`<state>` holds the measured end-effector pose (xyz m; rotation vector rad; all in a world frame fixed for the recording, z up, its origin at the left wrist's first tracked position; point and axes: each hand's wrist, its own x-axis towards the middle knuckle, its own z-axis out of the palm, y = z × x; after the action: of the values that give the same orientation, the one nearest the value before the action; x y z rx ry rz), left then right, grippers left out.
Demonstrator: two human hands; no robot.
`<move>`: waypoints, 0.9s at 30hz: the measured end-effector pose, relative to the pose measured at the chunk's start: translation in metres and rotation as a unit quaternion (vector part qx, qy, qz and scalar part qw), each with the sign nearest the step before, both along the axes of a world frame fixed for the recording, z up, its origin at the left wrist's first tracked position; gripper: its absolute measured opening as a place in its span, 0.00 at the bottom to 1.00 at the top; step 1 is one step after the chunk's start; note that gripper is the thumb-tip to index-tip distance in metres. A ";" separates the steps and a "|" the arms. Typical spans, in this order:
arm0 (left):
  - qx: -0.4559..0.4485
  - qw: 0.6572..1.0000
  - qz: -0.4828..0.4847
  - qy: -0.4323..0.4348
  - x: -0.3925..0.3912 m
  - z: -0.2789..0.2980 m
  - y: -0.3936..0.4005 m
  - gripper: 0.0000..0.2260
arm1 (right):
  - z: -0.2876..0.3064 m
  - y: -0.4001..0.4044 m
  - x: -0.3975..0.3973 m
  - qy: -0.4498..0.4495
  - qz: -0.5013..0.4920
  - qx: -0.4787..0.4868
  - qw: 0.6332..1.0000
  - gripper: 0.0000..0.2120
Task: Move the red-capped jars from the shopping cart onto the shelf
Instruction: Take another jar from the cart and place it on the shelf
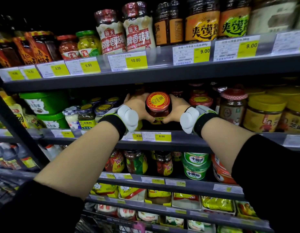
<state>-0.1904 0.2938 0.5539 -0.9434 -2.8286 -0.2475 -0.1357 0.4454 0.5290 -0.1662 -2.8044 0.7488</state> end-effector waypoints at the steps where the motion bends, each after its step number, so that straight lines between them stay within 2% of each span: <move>1: -0.008 1.000 0.003 -0.002 -0.002 0.000 0.001 0.40 | -0.001 0.000 -0.003 -0.003 -0.005 0.001 1.000 0.41; 9: -0.024 1.000 0.000 -0.004 -0.015 -0.001 0.007 0.38 | -0.009 -0.001 -0.018 -0.021 -0.022 0.004 1.000 0.42; 17: -0.101 0.995 0.013 0.006 -0.014 -0.004 0.007 0.39 | -0.018 -0.002 -0.022 -0.031 0.005 -0.040 0.999 0.41; 24: -0.033 0.999 -0.003 0.003 -0.016 -0.008 0.003 0.43 | -0.023 -0.002 -0.020 -0.025 -0.017 -0.051 0.998 0.41; 27: -0.032 0.999 0.008 0.025 -0.014 -0.011 0.002 0.43 | -0.026 -0.003 -0.022 -0.026 -0.023 -0.041 0.999 0.41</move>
<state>-0.2043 0.2961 0.5433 -0.9259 -2.8129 -0.1291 -0.1578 0.4427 0.5033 -0.2688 -2.8099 0.8614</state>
